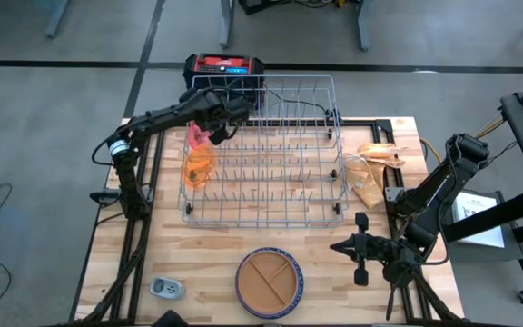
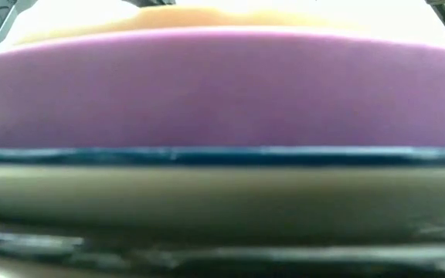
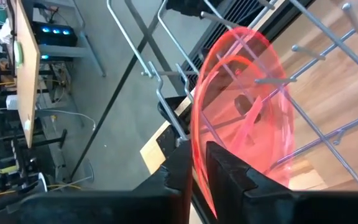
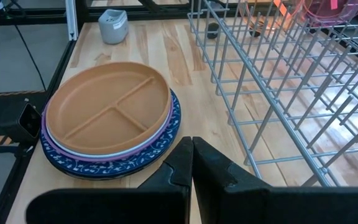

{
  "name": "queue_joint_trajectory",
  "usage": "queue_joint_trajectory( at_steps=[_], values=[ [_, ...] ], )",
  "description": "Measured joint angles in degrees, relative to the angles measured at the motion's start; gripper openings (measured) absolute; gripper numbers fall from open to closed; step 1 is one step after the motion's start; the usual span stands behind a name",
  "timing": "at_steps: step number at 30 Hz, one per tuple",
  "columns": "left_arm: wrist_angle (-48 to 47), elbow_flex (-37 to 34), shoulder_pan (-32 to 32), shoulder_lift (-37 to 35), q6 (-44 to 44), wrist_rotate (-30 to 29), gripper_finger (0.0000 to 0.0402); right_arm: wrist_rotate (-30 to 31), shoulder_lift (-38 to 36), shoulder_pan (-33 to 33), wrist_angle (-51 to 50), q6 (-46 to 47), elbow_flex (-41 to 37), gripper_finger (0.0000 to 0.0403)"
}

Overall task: Sort dishes
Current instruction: Put the pink plate into the dish rack, then put the brown plate into the dish rack

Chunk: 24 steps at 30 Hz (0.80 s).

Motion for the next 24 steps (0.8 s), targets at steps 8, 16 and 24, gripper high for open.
queue_joint_trajectory(
  at_steps=[8,16,24],
  values=[
    [-0.07,0.49,0.04,0.00,-0.29,-2.40,0.0066,0.00,0.00,0.00,0.00,-0.02,-0.02,0.0000],
    [-1.13,1.90,-0.32,0.00,0.28,-3.07,0.0093,0.00,0.00,0.00,-0.03,-0.20,0.00,0.0000],
    [-3.30,12.88,-3.08,0.00,3.77,-3.13,0.0096,8.08,0.00,-0.84,-0.55,-1.75,-0.02,0.0000]
  ],
)
